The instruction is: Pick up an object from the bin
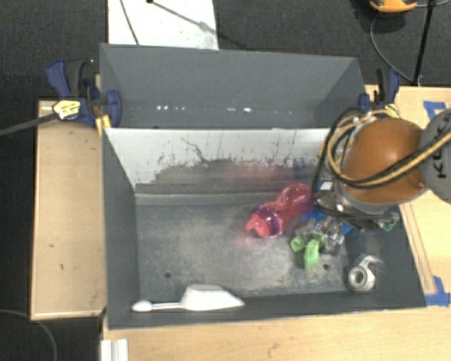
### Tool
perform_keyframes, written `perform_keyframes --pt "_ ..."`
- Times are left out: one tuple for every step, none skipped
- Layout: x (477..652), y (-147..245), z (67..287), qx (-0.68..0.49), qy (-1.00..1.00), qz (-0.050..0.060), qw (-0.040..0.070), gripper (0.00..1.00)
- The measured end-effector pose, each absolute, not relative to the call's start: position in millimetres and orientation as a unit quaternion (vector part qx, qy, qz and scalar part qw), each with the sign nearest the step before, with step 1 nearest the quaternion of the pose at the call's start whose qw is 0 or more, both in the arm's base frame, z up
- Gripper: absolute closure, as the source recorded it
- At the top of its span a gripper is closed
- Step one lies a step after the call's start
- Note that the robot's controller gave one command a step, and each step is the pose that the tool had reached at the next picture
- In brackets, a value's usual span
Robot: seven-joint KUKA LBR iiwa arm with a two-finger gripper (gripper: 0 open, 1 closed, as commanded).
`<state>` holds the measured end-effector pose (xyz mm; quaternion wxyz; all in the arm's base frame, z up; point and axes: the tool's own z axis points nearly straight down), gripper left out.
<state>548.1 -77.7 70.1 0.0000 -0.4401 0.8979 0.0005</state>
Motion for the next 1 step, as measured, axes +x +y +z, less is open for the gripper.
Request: perform_keyframes --pt "548.0 -77.7 70.2 -0.440 0.898 0.001 0.000 1.00"
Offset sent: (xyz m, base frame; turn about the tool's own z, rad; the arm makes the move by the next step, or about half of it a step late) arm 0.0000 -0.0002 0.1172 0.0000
